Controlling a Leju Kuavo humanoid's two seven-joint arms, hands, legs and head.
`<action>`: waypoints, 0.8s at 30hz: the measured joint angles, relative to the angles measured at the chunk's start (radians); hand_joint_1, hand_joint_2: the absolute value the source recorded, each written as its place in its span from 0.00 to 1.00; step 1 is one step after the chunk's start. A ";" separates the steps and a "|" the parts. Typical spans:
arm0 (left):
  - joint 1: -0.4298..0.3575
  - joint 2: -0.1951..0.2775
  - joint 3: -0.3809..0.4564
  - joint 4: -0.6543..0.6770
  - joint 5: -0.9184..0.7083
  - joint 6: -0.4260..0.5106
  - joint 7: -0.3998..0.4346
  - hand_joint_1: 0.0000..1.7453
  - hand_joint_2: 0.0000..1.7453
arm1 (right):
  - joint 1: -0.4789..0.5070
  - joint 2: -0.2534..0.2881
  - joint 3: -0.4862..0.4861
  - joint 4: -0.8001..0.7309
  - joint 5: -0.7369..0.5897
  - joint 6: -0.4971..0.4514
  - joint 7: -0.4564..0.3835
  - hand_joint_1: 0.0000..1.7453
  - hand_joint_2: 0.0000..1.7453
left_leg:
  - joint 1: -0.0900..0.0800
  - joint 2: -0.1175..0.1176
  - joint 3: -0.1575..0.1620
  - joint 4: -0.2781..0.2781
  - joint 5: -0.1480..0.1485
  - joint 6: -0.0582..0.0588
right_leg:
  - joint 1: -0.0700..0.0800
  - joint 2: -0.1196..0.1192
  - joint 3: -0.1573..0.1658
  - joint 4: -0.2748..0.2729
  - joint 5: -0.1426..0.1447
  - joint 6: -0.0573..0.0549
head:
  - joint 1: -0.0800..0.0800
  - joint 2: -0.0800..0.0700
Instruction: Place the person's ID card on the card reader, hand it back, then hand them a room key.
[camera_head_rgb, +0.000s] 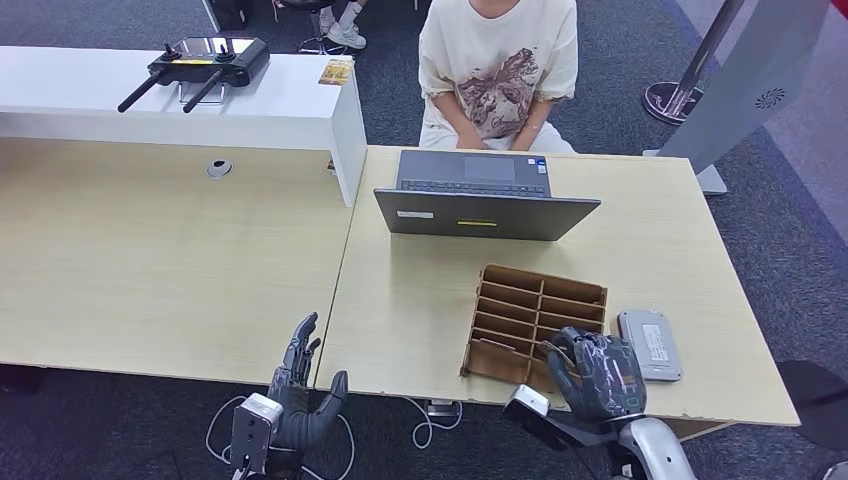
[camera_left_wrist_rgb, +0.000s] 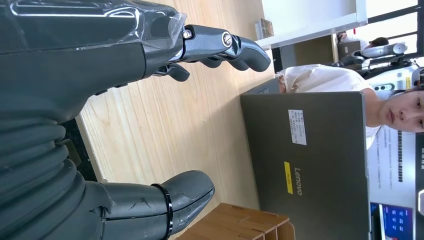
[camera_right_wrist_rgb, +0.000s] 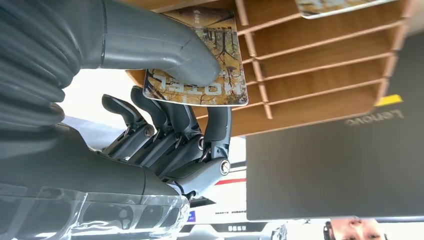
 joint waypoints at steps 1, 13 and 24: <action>0.000 0.000 0.000 0.000 0.000 0.000 0.000 0.00 1.00 | 0.002 0.000 -0.001 -0.007 -0.016 0.007 -0.008 0.99 1.00 | 0.000 0.000 0.000 0.000 0.000 0.000 | 0.000 0.000 0.000 0.000 0.000 0.000 | 0.000 0.000; -0.001 0.000 0.000 0.000 0.002 -0.012 -0.008 0.00 1.00 | 0.045 -0.017 -0.025 -0.093 -0.275 0.099 -0.134 1.00 1.00 | 0.000 0.000 0.000 0.000 0.000 0.000 | 0.000 0.000 0.000 0.000 0.000 0.000 | 0.000 0.000; -0.007 0.001 0.000 0.000 0.010 -0.019 -0.016 0.00 1.00 | 0.066 -0.051 -0.061 -0.156 -0.351 0.133 -0.178 1.00 1.00 | 0.000 0.000 0.000 0.000 0.000 0.000 | 0.000 0.000 0.000 0.000 0.000 0.000 | 0.000 0.000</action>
